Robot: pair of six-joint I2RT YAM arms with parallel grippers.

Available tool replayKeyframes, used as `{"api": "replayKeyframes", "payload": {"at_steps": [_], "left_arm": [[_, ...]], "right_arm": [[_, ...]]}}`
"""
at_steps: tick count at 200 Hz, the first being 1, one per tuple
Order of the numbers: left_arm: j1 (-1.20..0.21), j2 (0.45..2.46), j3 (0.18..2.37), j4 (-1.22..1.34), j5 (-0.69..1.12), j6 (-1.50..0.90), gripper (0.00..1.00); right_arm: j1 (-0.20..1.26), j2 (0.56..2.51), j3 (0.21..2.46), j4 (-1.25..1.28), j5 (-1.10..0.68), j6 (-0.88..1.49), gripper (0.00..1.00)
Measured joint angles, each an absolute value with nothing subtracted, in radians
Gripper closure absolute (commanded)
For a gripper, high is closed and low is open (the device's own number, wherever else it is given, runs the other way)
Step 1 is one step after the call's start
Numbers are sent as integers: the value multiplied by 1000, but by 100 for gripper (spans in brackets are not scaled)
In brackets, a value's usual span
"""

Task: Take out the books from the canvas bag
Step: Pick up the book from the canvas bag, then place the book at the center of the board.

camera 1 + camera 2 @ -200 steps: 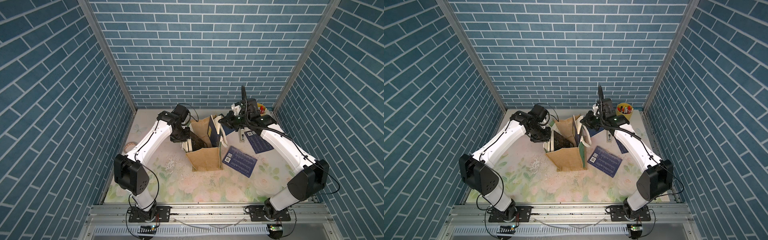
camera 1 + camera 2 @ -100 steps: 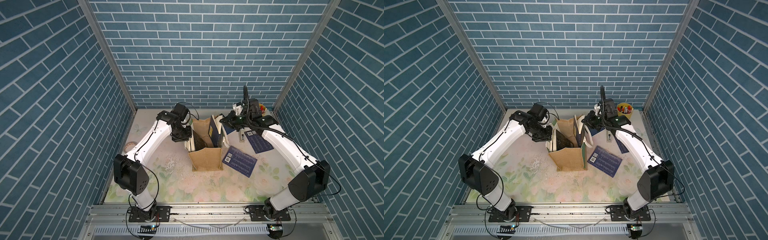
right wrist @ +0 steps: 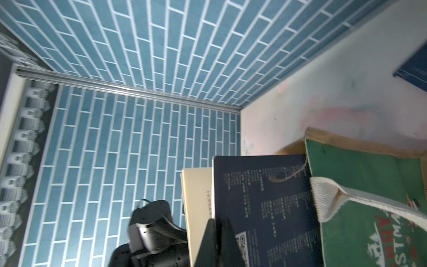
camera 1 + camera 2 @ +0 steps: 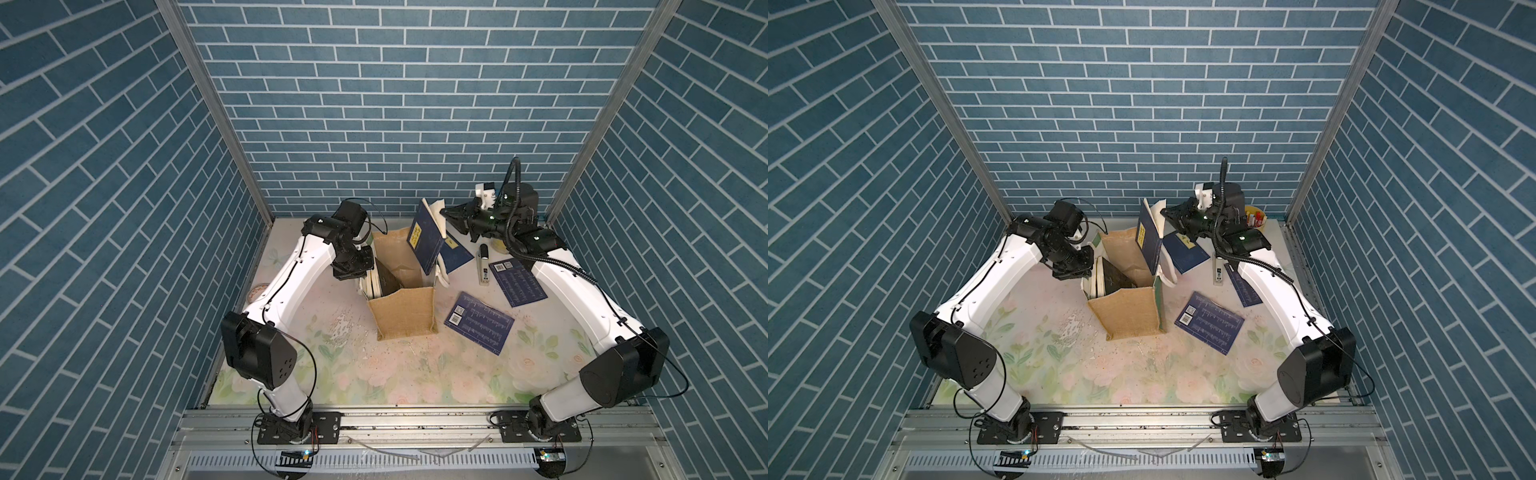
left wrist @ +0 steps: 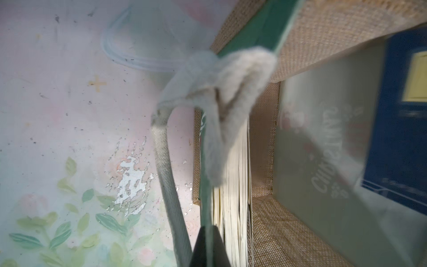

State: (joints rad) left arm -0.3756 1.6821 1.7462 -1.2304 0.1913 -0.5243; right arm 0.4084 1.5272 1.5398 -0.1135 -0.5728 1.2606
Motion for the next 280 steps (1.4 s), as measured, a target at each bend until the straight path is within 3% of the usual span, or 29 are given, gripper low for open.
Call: {"api": "replayKeyframes", "payload": {"at_steps": [81,114,165,223,280], "left_arm": [[-256,1619,1689,-1295,136,-496,100],[-207,1579,1688,-1337,115,-486,100],[-197,1571,1688,-1352,104,-485,100],[-196,1585,1701,-1362,90,-485,100],[-196,1601,1720,-1372,89,-485,100]], "right_arm": [[313,1547,1476,409,-521,1541,100],[283,1572,1340,566,-482,1596,100],[275,1726,1167,601,-485,1611,100],[355,1944,1171,739,-491,1705,100],[376,1965,931,951,-462,1775,100]]}}
